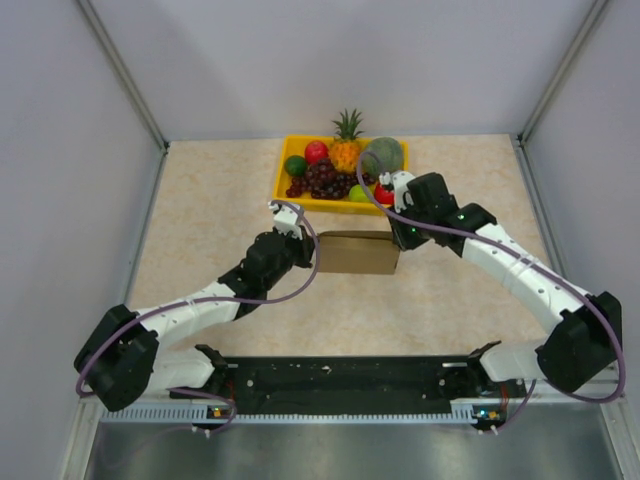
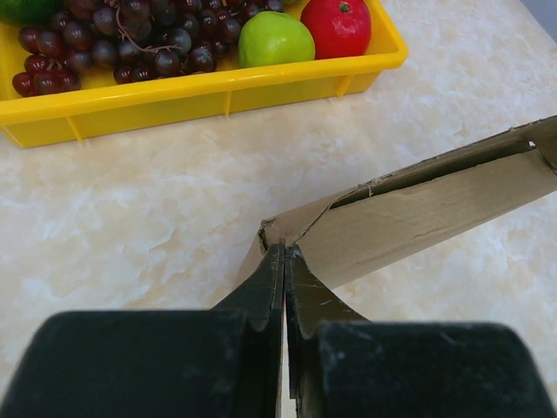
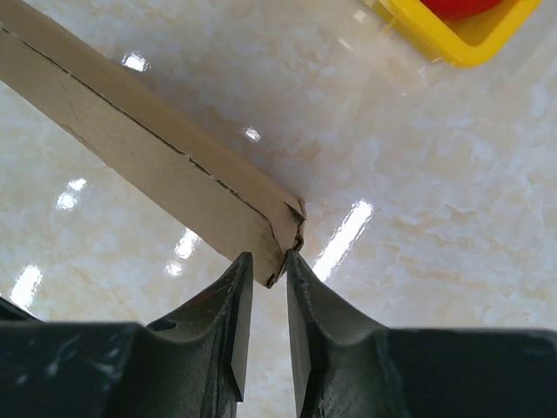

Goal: Fold the paper box

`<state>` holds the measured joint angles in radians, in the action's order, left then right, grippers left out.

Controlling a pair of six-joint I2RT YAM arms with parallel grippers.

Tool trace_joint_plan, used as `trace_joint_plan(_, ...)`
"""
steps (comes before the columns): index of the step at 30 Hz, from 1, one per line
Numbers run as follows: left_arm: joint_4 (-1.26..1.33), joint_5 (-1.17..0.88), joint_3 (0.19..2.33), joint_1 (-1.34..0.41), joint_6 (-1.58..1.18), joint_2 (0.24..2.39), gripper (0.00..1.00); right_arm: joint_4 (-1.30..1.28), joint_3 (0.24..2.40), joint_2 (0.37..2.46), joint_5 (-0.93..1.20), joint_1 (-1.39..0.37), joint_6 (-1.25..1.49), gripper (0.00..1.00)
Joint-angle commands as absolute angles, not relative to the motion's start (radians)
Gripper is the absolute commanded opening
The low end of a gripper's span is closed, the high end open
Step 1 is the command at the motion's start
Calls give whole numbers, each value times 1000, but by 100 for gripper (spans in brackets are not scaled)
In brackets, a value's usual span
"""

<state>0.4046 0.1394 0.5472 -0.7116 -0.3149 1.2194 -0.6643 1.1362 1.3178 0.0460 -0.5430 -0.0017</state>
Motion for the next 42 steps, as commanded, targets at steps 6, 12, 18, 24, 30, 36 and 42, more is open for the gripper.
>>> trace_joint_plan(6, 204, 138, 518, -713, -305, 1241, 0, -690, 1232, 1359, 5, -543, -46, 27)
trace_joint_plan(12, 199, 138, 522, -715, -305, 1235, 0, -700, 1250, 1388, 5, -545, -48, 15)
trace_joint_plan(18, 181, 147, 528, -715, -316, 1230, 0, -713, 1255, 1391, -21, -543, -29, 0)
trace_joint_plan(24, 179, 137, 528, -715, -337, 1227, 0, -704, 1221, 1391, -150, -580, -18, 0)
trace_joint_plan(30, 173, 118, 534, -713, -376, 1232, 0, -644, 1181, 1373, -466, -679, 89, 0)
trace_joint_plan(36, 160, 113, 543, -715, -391, 1238, 0, -640, 1140, 1376, -670, -715, 242, 0)
trace_joint_plan(42, 156, 121, 541, -716, -391, 1230, 0, -607, 1095, 1374, -782, -718, 305, 0)
